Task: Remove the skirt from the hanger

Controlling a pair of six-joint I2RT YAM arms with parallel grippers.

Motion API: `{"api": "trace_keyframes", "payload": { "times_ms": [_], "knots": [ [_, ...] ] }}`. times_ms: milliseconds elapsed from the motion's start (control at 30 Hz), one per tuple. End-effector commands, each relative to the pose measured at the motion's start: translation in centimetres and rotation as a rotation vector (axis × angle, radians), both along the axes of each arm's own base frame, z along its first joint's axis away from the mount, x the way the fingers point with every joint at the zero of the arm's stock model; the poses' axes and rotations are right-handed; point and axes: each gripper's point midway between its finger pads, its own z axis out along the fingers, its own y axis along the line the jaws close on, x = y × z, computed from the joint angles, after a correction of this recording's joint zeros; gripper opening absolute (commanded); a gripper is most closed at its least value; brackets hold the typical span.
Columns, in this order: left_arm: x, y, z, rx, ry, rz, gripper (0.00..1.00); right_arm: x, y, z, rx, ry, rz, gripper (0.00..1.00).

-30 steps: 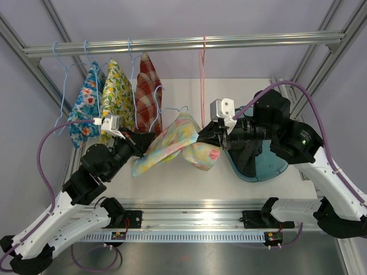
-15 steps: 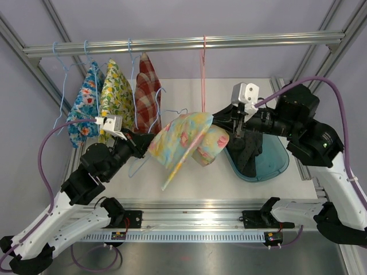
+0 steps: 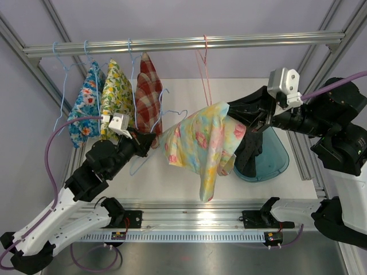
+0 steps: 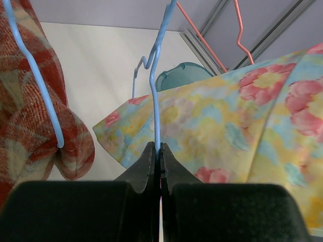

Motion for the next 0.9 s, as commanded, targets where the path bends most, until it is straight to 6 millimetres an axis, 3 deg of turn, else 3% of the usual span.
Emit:
{"api": "trace_keyframes", "payload": {
  "times_ms": [0, 433, 600, 700, 867],
  "knots": [
    [0.6, 0.2, 1.7, -0.006, -0.066, 0.023, 0.0, -1.2, -0.5, 3.4, 0.066, -0.027, 0.029, 0.0],
    [2.6, 0.6, -2.2, 0.145, -0.014, 0.095, 0.0, -0.5, -0.6, 3.5, 0.048, -0.049, -0.001, 0.0],
    [3.0, 0.7, -3.4, 0.192, 0.002, 0.104, 0.0, -0.6, -0.9, 4.5, 0.06, -0.07, -0.013, 0.0],
    [2.8, 0.1, -2.5, 0.158, -0.023, 0.079, 0.0, -0.3, -0.6, 3.2, 0.031, -0.049, -0.006, 0.0],
    [2.3, -0.4, 0.3, 0.098, -0.07, 0.04, 0.0, 0.8, 0.7, -1.3, -0.054, 0.029, 0.006, 0.0]
  ]
}}
